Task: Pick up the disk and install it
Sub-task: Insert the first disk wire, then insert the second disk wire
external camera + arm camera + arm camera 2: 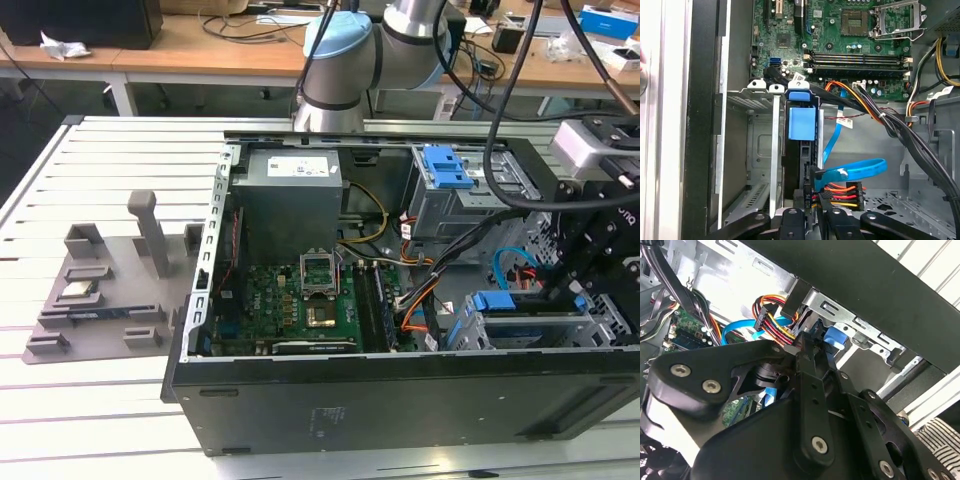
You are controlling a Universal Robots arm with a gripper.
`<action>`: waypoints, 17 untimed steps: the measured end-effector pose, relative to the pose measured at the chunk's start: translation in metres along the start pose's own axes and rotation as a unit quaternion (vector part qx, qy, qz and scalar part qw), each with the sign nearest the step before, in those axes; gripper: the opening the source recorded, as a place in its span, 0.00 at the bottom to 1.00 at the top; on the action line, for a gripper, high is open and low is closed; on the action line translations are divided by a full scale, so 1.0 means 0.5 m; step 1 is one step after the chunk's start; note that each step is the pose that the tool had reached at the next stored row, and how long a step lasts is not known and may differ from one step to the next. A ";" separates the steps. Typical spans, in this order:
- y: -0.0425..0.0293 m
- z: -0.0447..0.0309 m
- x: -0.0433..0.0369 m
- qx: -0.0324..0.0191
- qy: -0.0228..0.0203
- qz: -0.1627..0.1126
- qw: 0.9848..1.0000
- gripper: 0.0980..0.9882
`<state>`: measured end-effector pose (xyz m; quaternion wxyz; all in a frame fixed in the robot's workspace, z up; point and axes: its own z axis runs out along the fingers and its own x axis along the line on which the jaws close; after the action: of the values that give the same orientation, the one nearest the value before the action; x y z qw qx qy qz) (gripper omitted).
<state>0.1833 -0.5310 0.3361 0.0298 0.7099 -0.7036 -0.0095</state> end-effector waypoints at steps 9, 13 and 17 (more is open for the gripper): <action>0.003 -0.050 -0.012 0.000 0.000 0.000 1.000 0.01; 0.004 -0.080 -0.012 0.000 0.000 0.000 1.000 0.01; 0.004 -0.082 -0.011 0.000 0.000 0.000 1.000 0.01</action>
<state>0.1833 -0.5241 0.3771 0.0297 0.7099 -0.7036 -0.0096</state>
